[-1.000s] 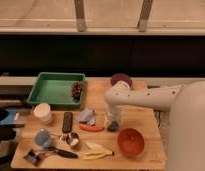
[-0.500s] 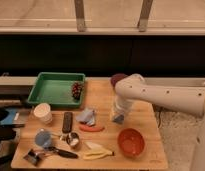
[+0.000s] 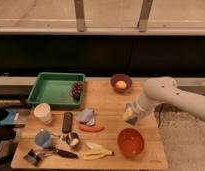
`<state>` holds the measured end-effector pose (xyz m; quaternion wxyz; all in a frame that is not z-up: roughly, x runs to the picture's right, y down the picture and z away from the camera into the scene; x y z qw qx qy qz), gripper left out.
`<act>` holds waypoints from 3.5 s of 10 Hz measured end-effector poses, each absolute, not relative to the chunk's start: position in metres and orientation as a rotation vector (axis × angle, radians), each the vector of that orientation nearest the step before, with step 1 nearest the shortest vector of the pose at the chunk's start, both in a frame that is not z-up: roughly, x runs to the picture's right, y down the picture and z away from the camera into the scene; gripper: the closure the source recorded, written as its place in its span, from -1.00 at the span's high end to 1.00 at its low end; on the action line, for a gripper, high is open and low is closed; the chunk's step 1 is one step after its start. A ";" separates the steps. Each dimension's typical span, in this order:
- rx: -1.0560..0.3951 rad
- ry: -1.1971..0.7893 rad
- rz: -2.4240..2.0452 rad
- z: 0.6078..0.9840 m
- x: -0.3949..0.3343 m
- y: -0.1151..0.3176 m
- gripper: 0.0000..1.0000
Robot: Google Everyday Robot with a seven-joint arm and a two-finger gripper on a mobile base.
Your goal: Wipe red bowl with sponge
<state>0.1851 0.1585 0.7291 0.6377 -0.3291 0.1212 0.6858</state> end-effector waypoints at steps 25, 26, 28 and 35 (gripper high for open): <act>-0.855 0.334 1.353 0.688 0.136 0.246 -1.00; -0.858 0.348 1.363 0.691 0.140 0.250 -1.00; -0.851 0.365 1.384 0.692 0.148 0.252 -1.00; -0.844 0.385 1.423 0.707 0.155 0.248 -1.00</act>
